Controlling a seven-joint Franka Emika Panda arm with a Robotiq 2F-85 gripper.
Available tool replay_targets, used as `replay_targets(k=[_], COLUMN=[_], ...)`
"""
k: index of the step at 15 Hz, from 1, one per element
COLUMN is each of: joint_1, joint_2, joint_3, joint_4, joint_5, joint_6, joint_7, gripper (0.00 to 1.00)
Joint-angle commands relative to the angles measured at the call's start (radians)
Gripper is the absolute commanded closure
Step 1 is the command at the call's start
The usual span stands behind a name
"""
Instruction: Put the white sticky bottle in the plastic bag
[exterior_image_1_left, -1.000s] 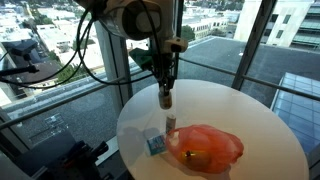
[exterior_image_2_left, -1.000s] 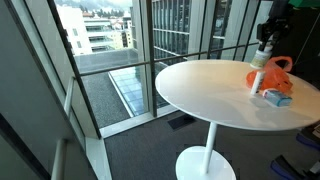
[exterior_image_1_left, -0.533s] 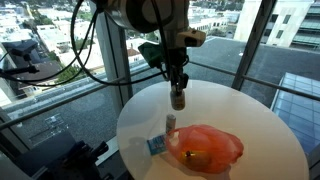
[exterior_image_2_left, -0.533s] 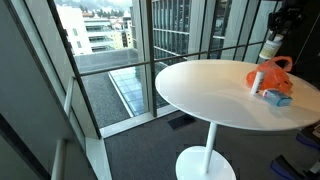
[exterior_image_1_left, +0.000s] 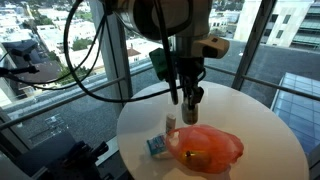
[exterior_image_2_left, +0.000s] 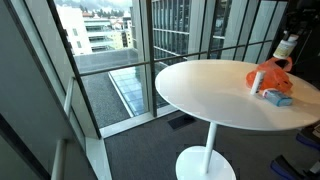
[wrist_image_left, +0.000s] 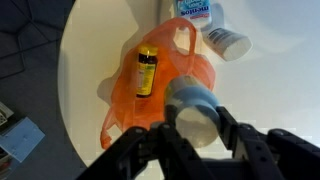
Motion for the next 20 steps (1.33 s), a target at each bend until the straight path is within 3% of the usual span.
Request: replay_targets(k=[1, 20], joint_1=[-0.020, -0.021], joint_2=[0.036, 0.223], joint_3=[-0.020, -0.057], joint_4=[0.020, 0.107], joint_5=[0.021, 0.065], joint_6=[0.006, 0.013], joint_7=[0.003, 0.017], gripper=[0.81, 0.81])
